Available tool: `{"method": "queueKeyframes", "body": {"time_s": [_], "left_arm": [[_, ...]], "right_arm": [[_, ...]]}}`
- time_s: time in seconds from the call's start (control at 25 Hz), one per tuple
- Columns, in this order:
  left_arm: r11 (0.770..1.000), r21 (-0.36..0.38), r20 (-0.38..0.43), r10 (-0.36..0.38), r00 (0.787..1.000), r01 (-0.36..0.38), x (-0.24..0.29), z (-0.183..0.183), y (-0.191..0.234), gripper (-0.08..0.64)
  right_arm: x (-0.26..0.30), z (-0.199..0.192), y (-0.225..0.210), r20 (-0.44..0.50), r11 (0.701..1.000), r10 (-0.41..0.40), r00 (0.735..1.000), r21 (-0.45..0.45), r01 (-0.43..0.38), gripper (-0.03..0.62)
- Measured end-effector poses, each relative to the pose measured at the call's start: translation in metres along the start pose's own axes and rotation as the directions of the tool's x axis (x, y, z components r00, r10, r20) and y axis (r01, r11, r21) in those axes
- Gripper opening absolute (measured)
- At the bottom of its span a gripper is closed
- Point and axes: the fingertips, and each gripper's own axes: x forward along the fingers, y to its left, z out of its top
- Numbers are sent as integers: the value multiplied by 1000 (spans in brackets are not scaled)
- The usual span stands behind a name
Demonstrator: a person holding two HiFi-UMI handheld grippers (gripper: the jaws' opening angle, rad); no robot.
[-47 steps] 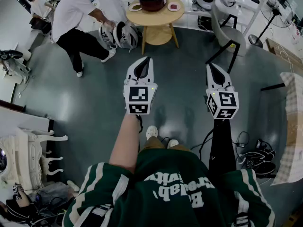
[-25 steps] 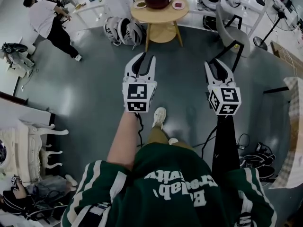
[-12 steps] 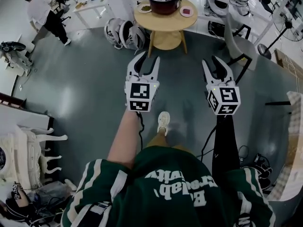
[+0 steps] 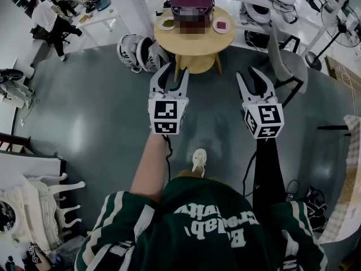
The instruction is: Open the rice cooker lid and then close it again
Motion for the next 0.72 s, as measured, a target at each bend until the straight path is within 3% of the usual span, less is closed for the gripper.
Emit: {"method": "queueKeyframes", "body": {"time_s": [0.36, 0.72], "left_arm": [[1000, -2, 9, -22, 1000, 22, 62, -4, 53, 161], [998, -49, 13, -36, 999, 36, 111, -10, 74, 186]], "right_arm": [[83, 1, 6, 5, 1000, 12, 1000, 15, -12, 166], [144, -5, -16, 15, 998, 40, 999, 48, -41, 170]]}}
